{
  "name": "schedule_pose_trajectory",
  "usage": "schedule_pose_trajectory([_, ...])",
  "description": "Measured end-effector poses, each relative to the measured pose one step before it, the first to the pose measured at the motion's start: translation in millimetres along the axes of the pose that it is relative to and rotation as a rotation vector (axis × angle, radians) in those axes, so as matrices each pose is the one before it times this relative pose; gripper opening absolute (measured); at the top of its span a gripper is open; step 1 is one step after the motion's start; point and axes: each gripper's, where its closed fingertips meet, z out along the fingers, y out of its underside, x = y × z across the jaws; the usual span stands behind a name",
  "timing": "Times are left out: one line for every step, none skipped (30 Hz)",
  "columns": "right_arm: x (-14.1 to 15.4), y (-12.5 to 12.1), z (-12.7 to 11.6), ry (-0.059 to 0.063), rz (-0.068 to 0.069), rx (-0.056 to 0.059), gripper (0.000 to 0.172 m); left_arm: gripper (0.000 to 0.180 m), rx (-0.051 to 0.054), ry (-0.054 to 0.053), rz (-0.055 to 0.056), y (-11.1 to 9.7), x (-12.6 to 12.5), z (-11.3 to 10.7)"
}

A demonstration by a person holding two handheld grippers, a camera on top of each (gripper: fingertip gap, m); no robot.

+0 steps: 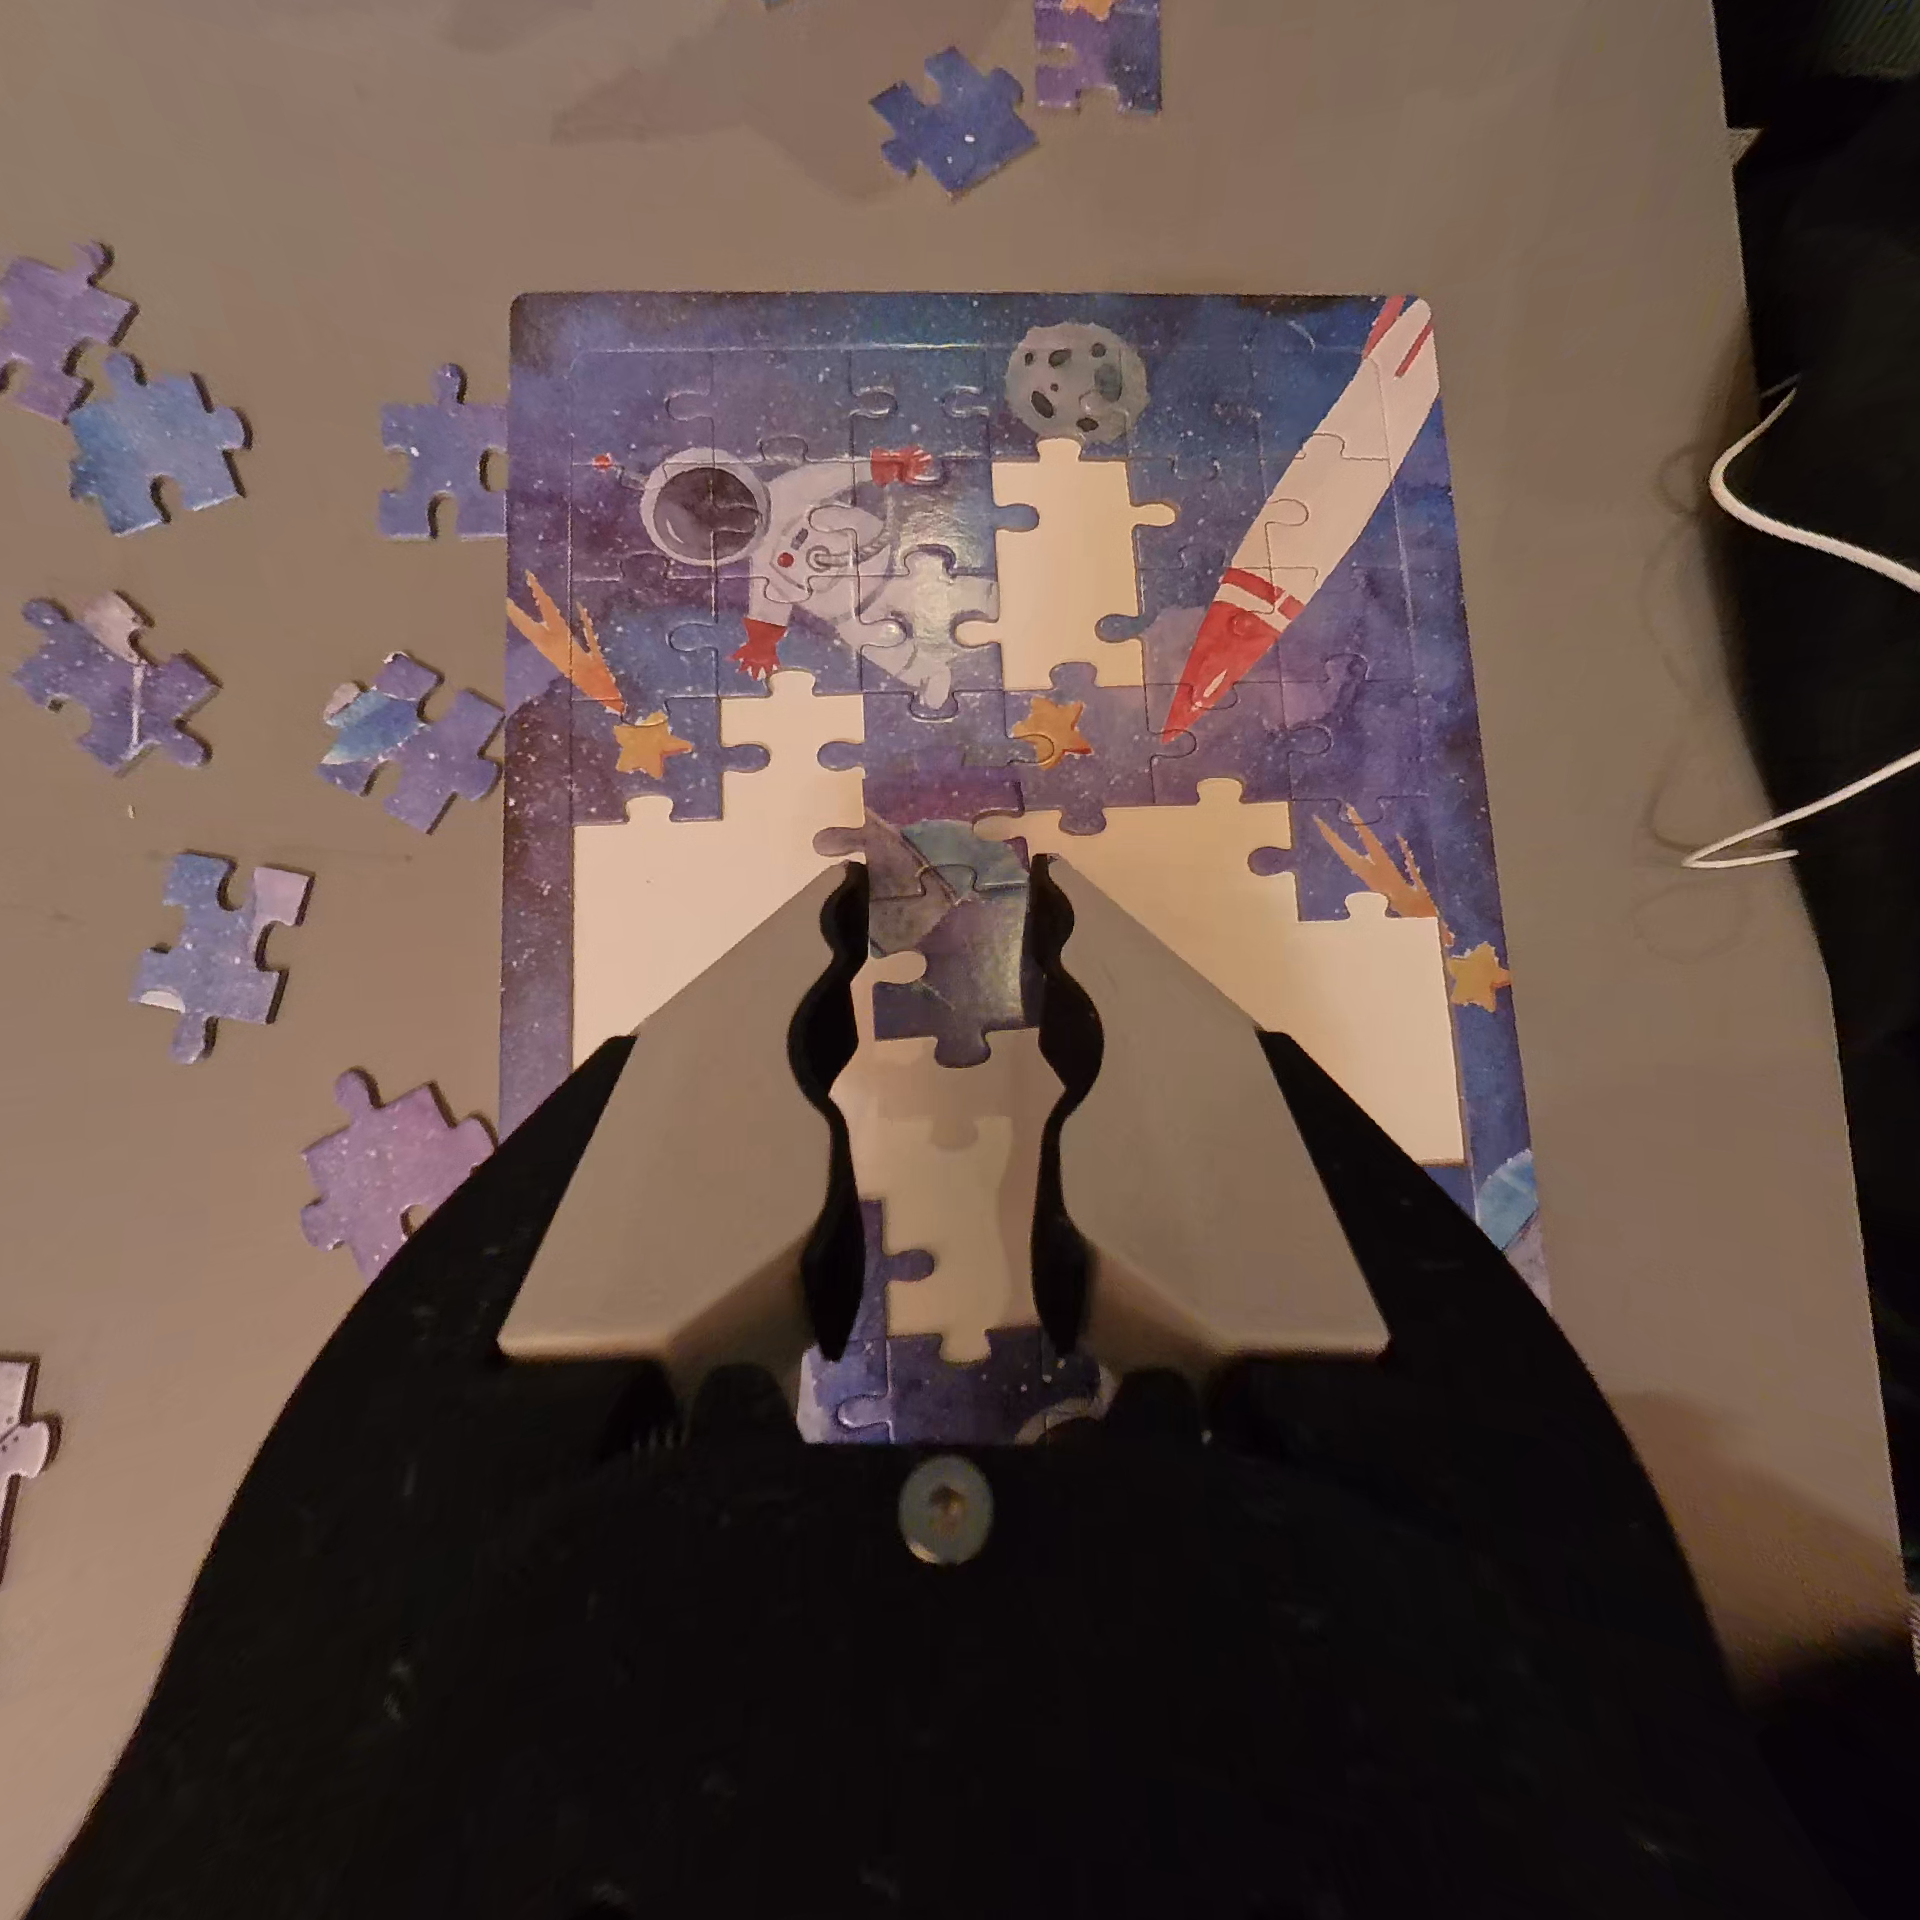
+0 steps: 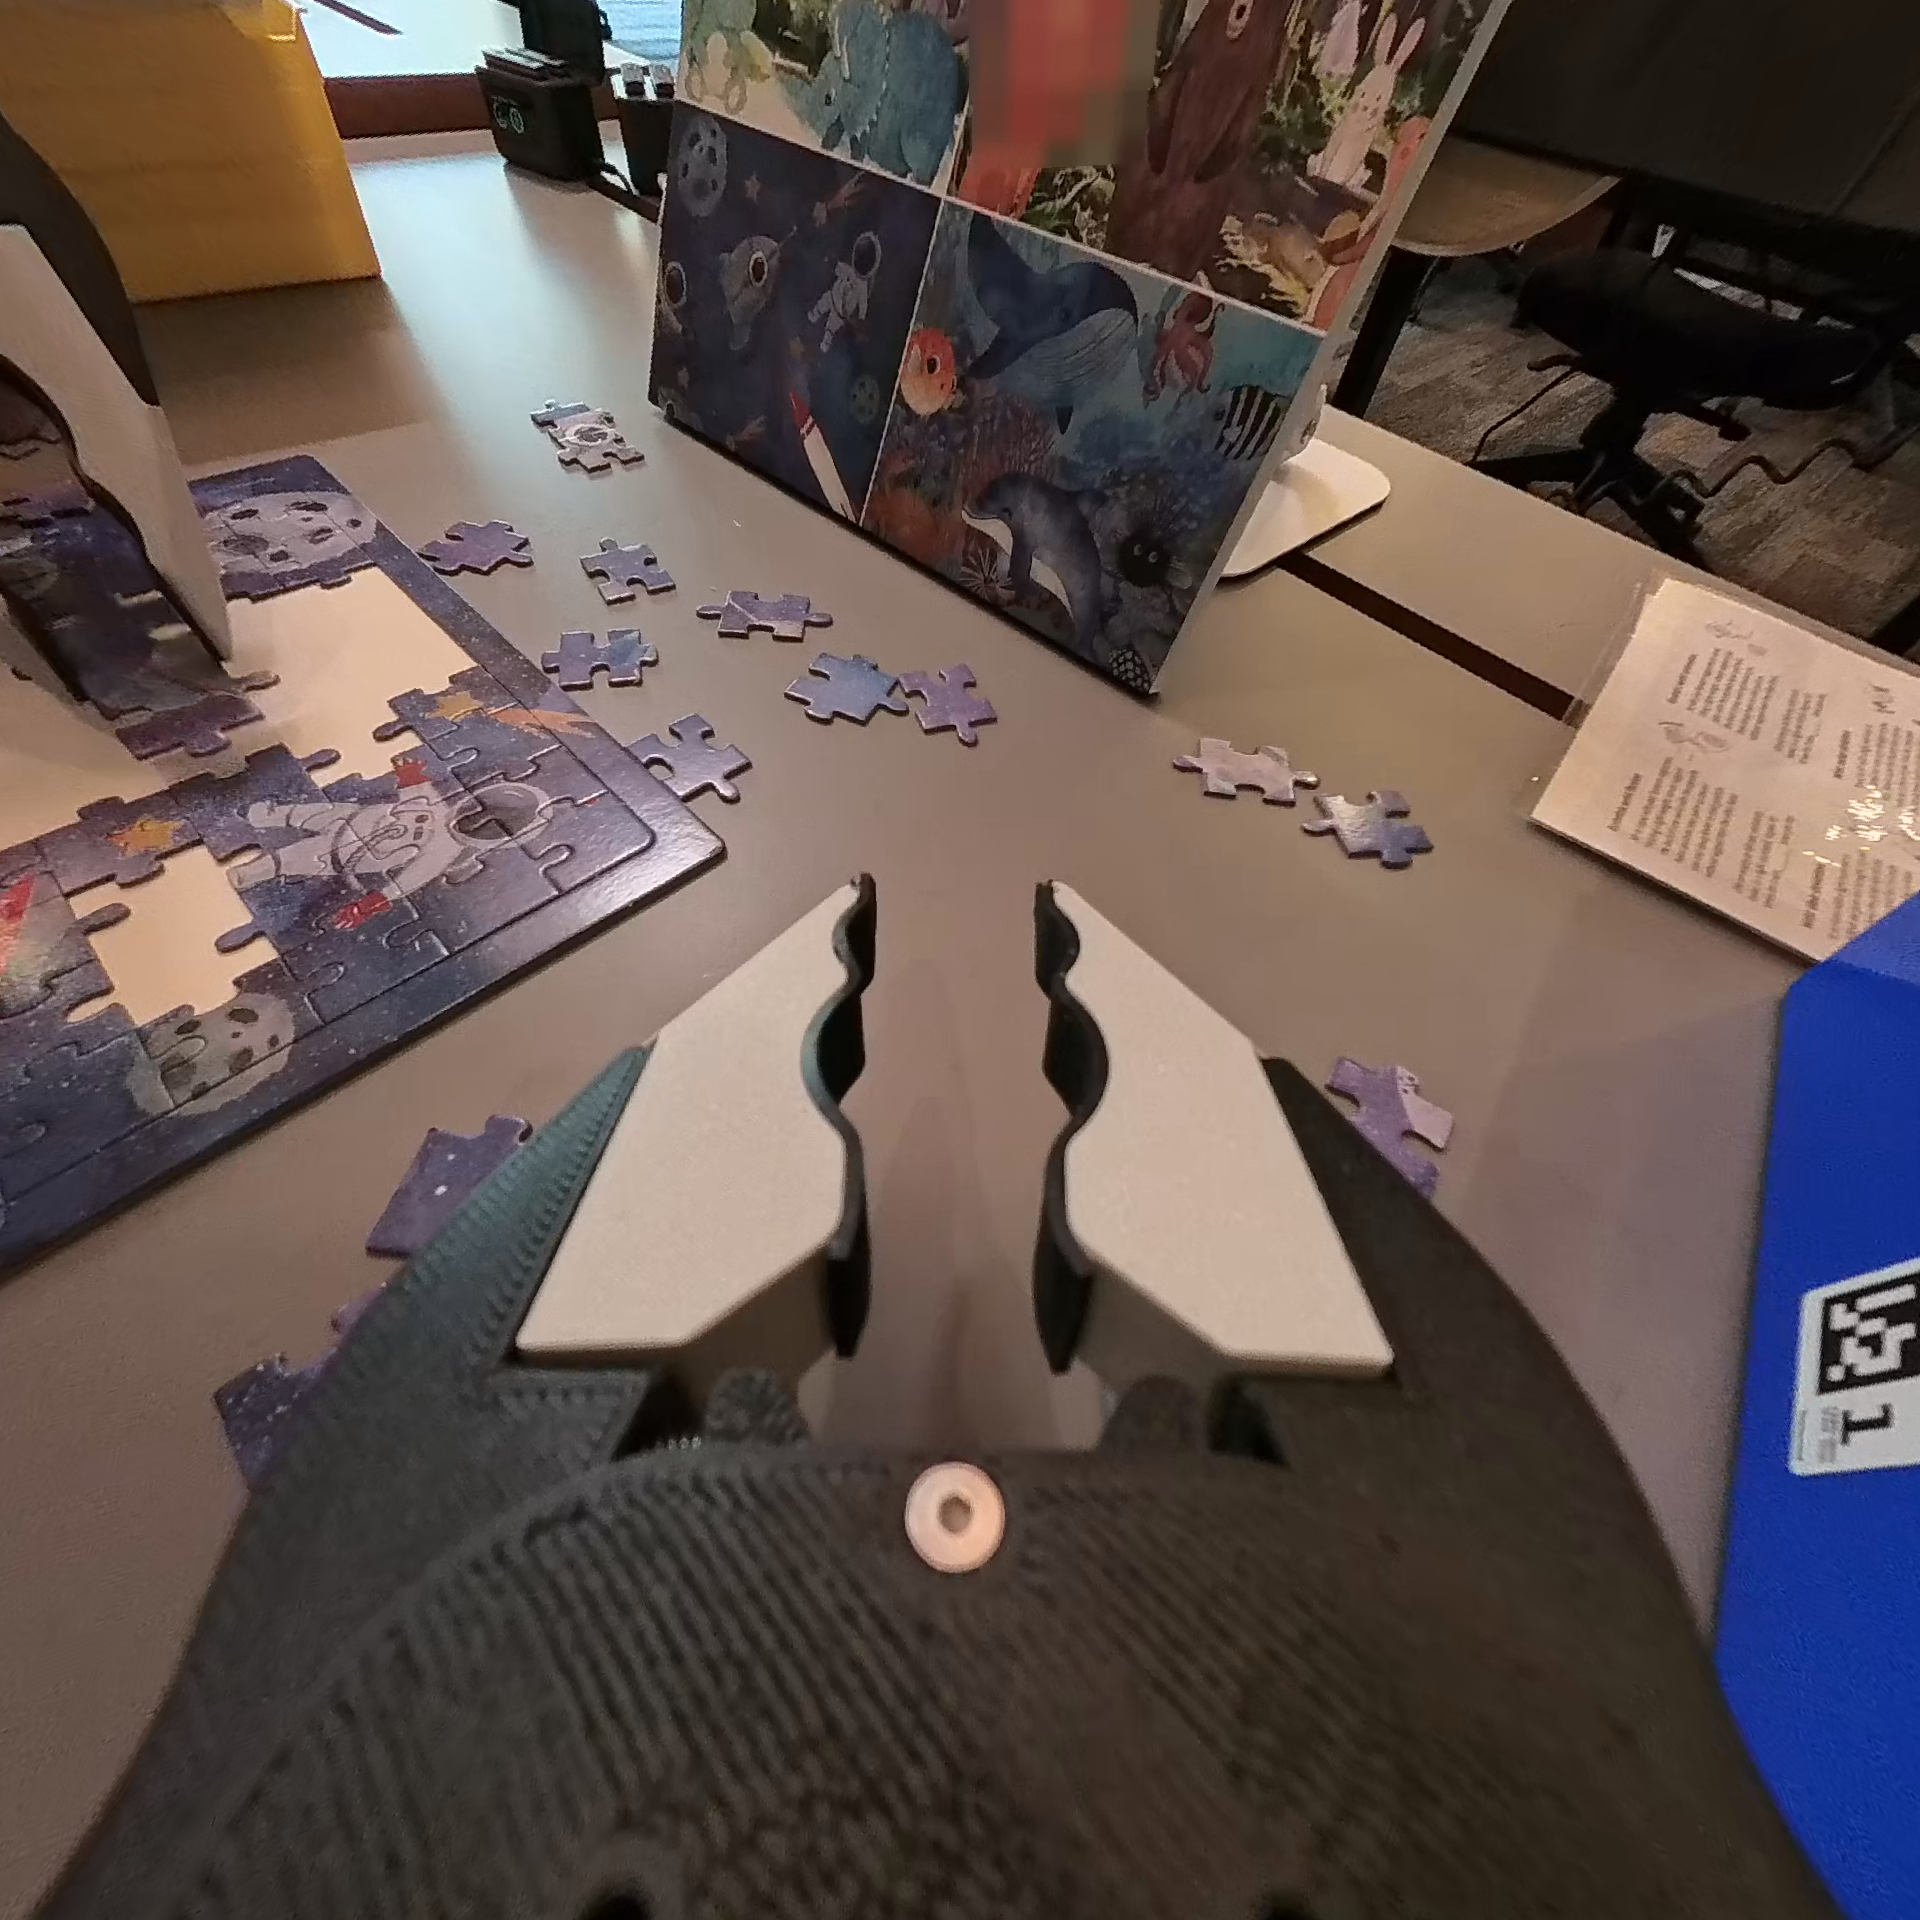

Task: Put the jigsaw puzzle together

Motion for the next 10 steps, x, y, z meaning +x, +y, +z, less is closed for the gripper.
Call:
schedule_pose_trajectory([0.03, 0.01, -0.01, 0.0001, -0.0002, -0.0001, 0.029, 0.031, 0.0011, -0.0002, -0.0004, -0.16, 0.16, -0.56])
schedule_pose_trajectory([-0.02, -0.03, 0.08, 0.0000, -0.0001, -0.0001, 0.029, 0.031, 0.0008, -0.0008, -0.0009, 0.19, 0.06, -0.71])
schedule_pose_trajectory([-0.11, 0.01, -0.03, -0.0001, -0.0001, -0.0001, 0.029, 0.031, 0.0008, -0.0013, -0.0006, 0.40, 0.06, -0.87])
schedule_pose_trajectory([0.02, 0.02, -0.01, 0.0001, -0.0001, -0.0001, 0.029, 0.031, 0.0025, -0.0019, -0.0006, 0.09, -0.07, -0.97])
schedule_pose_trajectory([0.02, -0.11, -0.10, 0.0000, 0.0002, 0.0004, 0.029, 0.031, 0.0040, -0.0017, -0.0007, -0.01, 0.02, -0.95])
schedule_pose_trajectory([-0.02, 0.08, 0.07, -0.0005, 0.0006, 0.0000, 0.029, 0.031, 0.0041, -0.0001, -0.0006, -0.09, 0.28, -0.89])
schedule_pose_trajectory([0.00, 0.11, 0.12, -0.0002, 0.0004, -0.0004, 0.029, 0.031, 0.0037, 0.0012, -0.0001, -0.08, 0.59, -0.75])
schedule_pose_trajectory([0.06, 0.12, 0.05, -0.0001, 0.0002, -0.0002, 0.029, 0.031, 0.0027, 0.0031, 0.0004, 0.10, 1.03, -0.44])
schedule_pose_trajectory([-0.05, 0.03, 0.06, -0.0001, 0.0001, -0.0005, 0.029, 0.031, 0.0013, 0.0028, 0.0011, 0.29, 1.29, -0.12])
schedule_pose_trajectory([0.06, -0.03, 0.02, 0.0003, -0.0002, 0.0002, 0.029, 0.031, -0.0013, 0.0013, 0.0019, 0.80, 1.28, -0.01])
